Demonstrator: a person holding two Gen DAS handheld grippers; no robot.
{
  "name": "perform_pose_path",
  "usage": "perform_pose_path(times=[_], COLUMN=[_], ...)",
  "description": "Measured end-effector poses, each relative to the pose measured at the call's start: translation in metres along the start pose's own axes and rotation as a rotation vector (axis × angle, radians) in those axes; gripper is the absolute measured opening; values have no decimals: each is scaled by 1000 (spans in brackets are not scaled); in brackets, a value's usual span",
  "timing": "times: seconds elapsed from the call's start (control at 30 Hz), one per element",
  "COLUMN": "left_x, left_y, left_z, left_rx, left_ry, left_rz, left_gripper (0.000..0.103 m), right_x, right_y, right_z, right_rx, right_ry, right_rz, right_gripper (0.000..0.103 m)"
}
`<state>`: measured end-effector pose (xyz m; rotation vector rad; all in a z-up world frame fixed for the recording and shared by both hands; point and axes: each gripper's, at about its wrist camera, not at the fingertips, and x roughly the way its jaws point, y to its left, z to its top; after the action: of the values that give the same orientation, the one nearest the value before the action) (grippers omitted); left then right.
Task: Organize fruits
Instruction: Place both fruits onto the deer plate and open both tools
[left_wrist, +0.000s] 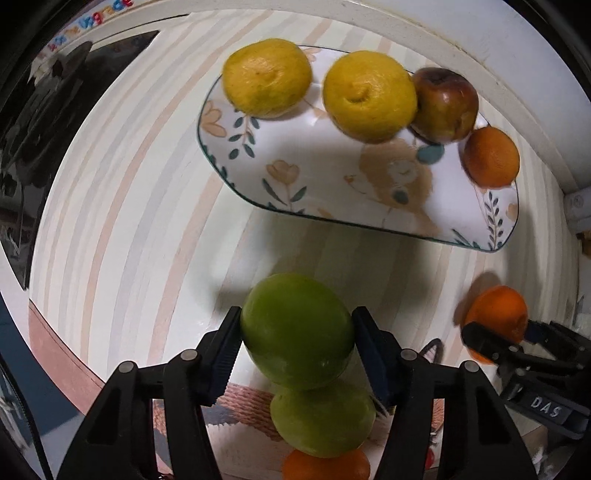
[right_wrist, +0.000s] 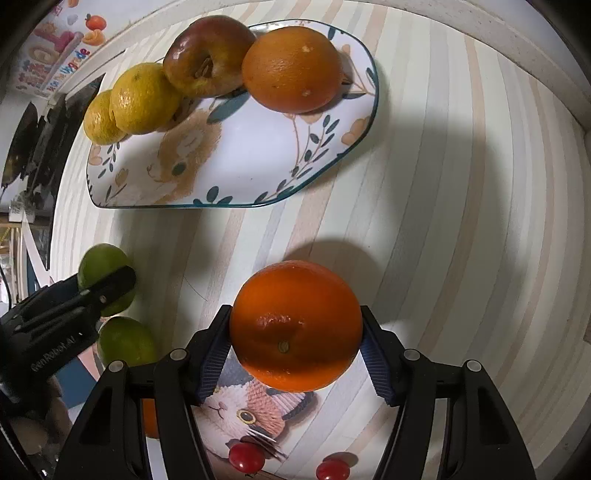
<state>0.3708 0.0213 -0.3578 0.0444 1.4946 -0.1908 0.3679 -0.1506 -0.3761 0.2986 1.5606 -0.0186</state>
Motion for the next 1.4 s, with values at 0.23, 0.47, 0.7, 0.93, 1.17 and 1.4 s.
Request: perform_pose_path(times=[0.23,0.47,0.7,0.93,1.17,1.4], left_x=[-46,-72,-48,-28,-16,-40], left_y=[28,47,63,58,58,56], left_z=[15,84,121,127,127,124], left_rx=[-56,-118,-171,-172,-194,-164], left_ry=[-62,-99,-9,47,100,17], left_rz=[-104,-131,-168,-193,-211,-161], left_gripper=[57,57,57,57,57,90], right_x=[-38,-37,-5,4,5,-17], right_y=[22,69,97,105,95,83], right_z=[5,52,83,96,95,84], right_rx=[6,-15,-21,-49,-29,-54], right_ry=[-91,-157,-139,-116,-97,-93], right_rz=[105,192,224,216,258,204], right_gripper=[67,67,67,67,79,91])
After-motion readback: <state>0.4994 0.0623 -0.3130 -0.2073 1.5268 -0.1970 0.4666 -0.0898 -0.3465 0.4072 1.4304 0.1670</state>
